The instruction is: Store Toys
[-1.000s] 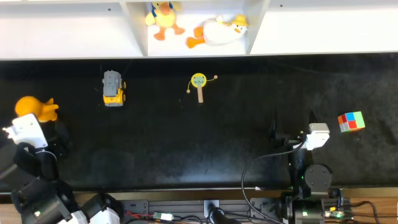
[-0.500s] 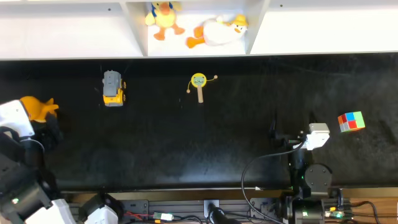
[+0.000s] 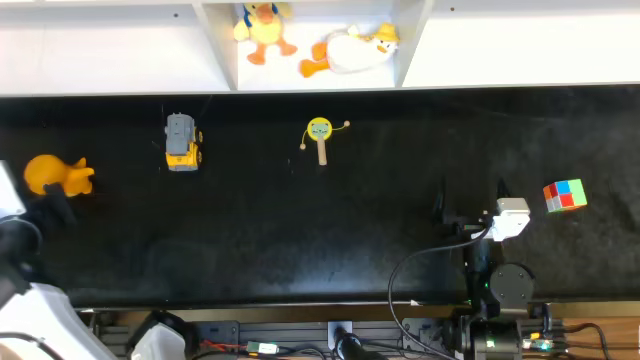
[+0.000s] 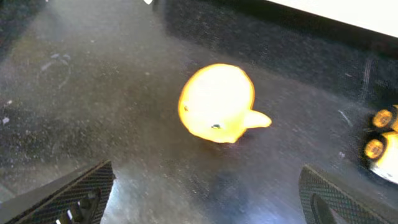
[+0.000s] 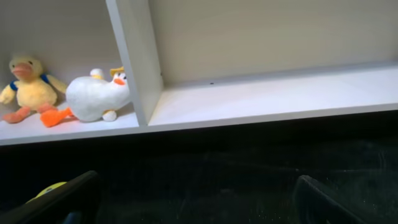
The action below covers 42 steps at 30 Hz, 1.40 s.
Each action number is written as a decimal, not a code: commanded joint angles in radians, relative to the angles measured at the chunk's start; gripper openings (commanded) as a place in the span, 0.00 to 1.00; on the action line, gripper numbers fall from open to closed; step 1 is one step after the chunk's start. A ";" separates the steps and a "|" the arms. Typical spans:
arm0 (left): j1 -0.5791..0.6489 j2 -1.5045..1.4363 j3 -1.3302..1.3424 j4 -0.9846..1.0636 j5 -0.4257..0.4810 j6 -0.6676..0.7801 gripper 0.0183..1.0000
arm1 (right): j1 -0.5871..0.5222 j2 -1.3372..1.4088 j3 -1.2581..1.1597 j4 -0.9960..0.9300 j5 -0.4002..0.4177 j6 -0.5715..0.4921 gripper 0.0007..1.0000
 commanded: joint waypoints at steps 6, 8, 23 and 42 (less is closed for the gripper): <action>0.080 0.137 0.040 0.075 0.209 0.124 0.96 | -0.002 -0.009 -0.014 0.003 -0.003 0.008 1.00; 0.080 0.169 0.040 0.077 0.210 0.160 0.95 | -0.002 -0.009 -0.014 0.003 -0.003 0.008 1.00; 0.080 0.346 0.151 0.019 0.209 0.385 0.93 | -0.002 -0.009 -0.014 0.003 -0.003 0.008 1.00; 0.079 0.414 0.155 0.026 0.231 0.410 0.92 | -0.002 -0.009 -0.014 0.003 -0.003 0.008 1.00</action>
